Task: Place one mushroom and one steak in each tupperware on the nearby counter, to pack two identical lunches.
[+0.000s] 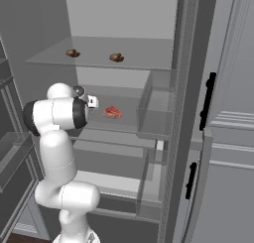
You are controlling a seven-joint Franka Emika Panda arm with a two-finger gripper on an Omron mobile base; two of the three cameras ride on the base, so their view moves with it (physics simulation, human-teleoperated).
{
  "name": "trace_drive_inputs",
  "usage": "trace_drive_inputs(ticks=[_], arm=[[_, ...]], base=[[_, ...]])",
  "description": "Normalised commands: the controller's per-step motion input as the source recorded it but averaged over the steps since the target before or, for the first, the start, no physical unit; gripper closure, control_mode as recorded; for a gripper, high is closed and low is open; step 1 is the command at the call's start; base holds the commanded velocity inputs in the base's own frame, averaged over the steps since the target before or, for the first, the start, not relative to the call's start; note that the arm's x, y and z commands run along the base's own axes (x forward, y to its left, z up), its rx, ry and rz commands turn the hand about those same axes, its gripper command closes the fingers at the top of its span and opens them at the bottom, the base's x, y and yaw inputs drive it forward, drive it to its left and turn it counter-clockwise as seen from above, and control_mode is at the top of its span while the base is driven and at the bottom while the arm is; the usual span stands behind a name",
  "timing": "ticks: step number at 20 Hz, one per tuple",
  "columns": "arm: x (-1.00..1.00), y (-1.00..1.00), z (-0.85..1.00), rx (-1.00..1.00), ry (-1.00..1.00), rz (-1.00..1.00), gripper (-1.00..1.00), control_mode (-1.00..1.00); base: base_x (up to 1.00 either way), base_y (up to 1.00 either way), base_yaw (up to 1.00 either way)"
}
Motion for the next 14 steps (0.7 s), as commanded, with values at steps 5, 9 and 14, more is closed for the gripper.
trace_drive_inputs(ticks=[5, 9, 14], arm=[[0.00, 0.00, -0.03, 0.02, 0.00, 0.00, 1.00, -1.00], [-0.04, 0.00, 0.00, 0.01, 0.00, 0.00, 1.00, -1.00], [-0.11, 0.00, -0.08, 0.00, -0.01, 0.00, 1.00, -1.00]], base=[[0.00, 0.00, 0.00], [0.00, 0.00, 0.00], [0.00, 0.00, 0.00]])
